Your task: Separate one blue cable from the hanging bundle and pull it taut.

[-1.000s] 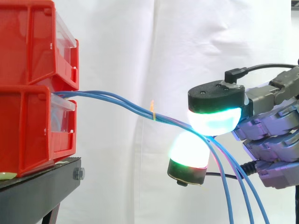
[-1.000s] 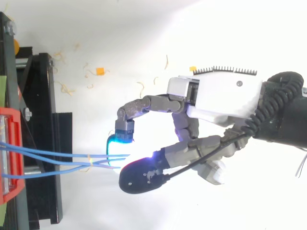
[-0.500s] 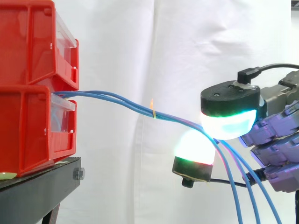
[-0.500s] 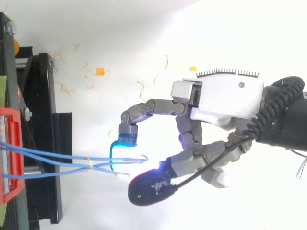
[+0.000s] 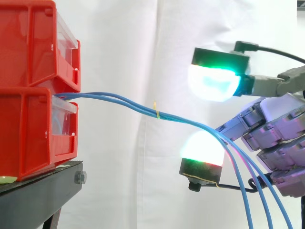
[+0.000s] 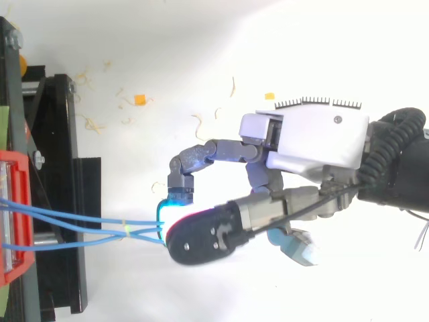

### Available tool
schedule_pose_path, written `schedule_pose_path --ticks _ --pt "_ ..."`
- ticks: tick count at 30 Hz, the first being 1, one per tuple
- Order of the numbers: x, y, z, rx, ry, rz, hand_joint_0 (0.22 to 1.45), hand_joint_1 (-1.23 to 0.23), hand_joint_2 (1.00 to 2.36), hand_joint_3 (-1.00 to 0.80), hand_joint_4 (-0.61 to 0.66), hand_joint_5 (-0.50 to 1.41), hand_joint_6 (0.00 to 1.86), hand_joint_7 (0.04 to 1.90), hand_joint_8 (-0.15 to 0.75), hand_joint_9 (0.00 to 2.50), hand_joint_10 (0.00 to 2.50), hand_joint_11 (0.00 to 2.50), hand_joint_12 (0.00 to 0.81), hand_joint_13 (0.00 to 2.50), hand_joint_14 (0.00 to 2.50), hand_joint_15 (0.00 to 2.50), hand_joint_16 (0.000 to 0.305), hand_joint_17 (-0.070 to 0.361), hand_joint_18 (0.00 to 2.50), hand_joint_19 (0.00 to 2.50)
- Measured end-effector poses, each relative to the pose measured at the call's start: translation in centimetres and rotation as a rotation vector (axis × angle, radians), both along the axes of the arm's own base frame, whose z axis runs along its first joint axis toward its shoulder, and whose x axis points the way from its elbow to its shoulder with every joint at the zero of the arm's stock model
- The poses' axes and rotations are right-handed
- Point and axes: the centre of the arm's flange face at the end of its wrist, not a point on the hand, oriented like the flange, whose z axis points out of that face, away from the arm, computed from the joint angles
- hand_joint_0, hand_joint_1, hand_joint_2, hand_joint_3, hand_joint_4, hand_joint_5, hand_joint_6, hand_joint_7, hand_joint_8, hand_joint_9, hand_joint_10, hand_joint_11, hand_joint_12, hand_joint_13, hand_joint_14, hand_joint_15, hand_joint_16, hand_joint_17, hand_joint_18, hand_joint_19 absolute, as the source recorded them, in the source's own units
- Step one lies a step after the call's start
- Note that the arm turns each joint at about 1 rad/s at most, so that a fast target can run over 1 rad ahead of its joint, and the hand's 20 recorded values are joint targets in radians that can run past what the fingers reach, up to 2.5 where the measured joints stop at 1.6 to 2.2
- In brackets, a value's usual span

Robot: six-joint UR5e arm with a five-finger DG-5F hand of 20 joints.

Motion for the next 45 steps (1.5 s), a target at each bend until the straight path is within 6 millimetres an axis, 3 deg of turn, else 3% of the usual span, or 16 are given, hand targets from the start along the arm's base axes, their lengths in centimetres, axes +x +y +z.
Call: schedule_pose_path --ticks 5,16,18,21,22,25,27,32,36,40,45 --pt "0.00 0.00 0.00 -0.001 0.000 0.000 0.72 -0.65 1.01 -0.43 0.07 0.14 0.50 1.20 0.155 2.18 0.03 0.79 0.308 1.89 0.03 1.25 0.045 0.101 1.42 0.97" --pt "0.00 0.00 0.00 -0.002 0.000 0.001 0.75 -0.86 1.01 -0.25 0.06 0.14 0.50 1.19 0.190 2.19 0.03 0.83 0.320 1.90 0.03 1.24 0.043 0.096 1.42 0.97" --pt "0.00 0.00 0.00 -0.002 0.000 0.001 0.75 -1.06 1.01 -0.36 0.08 0.13 0.50 1.19 0.211 2.15 0.03 0.85 0.316 1.89 0.03 1.26 0.043 0.098 1.43 0.96" --pt "0.00 -0.01 0.00 -0.002 0.000 0.000 0.72 -1.16 1.00 -0.50 0.09 0.12 0.50 1.25 0.224 2.06 0.03 0.87 0.319 1.83 0.03 1.25 0.045 0.101 1.40 0.95" --pt "0.00 -0.02 0.00 -0.002 0.000 -0.001 0.71 -1.16 1.00 -0.50 0.11 0.12 0.50 1.26 0.234 2.06 0.03 0.86 0.322 1.82 0.03 1.26 0.045 0.101 1.39 0.95" --pt "-0.02 -0.04 0.00 -0.003 0.001 -0.003 0.50 -1.09 1.00 -0.50 0.15 0.12 0.50 1.30 0.248 2.04 0.03 0.85 0.353 1.82 0.03 1.24 0.053 0.120 1.41 0.94" --pt "-0.02 -0.04 0.00 -0.003 0.001 -0.003 0.40 -0.96 1.00 -0.50 0.17 0.12 0.50 1.24 0.262 2.07 0.03 0.77 0.391 1.87 0.02 1.19 0.064 0.145 1.49 0.87" --pt "-0.03 -0.05 0.00 -0.004 0.002 -0.003 0.37 -0.67 1.00 -0.50 0.14 0.13 0.50 1.19 0.235 2.10 0.03 0.67 0.408 1.89 0.02 1.15 0.070 0.158 1.53 0.84" --pt "-0.03 -0.05 -0.01 -0.004 0.002 -0.003 0.50 -0.32 1.00 -0.50 0.10 0.13 0.50 1.19 0.175 2.14 0.03 0.67 0.342 1.87 0.02 1.18 0.057 0.129 1.41 0.92" --pt "-0.03 -0.05 -0.01 -0.005 0.002 -0.003 0.61 -0.36 1.00 -0.50 0.09 0.13 0.50 1.20 0.149 2.14 0.03 0.71 0.303 1.85 0.03 1.20 0.048 0.107 1.35 0.97" --pt "-0.03 -0.05 -0.01 -0.005 0.002 -0.003 0.72 -0.64 1.01 -0.41 0.09 0.14 0.50 1.20 0.167 2.16 0.03 0.76 0.321 1.87 0.03 1.20 0.046 0.103 1.38 0.96"
